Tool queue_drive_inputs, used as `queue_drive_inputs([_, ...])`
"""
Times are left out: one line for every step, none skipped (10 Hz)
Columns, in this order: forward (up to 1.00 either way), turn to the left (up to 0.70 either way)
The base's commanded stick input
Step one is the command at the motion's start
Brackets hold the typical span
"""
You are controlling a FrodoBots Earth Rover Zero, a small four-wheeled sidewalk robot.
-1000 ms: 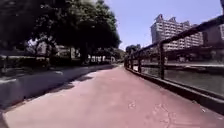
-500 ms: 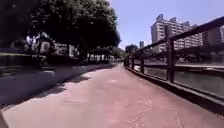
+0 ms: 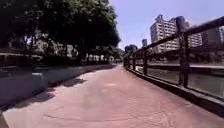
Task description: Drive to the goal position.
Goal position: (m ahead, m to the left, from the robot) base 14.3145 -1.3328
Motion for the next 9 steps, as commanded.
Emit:
queue_drive_inputs([1.0,0.01])
queue_drive_inputs([1.0,0.01])
queue_drive_inputs([1.0,0.01])
queue_drive_inputs([1.0,0.01])
queue_drive_inputs([1.0,0.07])
queue_drive_inputs([1.0,0.14])
queue_drive_inputs([1.0,0.12])
queue_drive_inputs([1.0,0.04])
queue_drive_inputs([1.0,0.01])
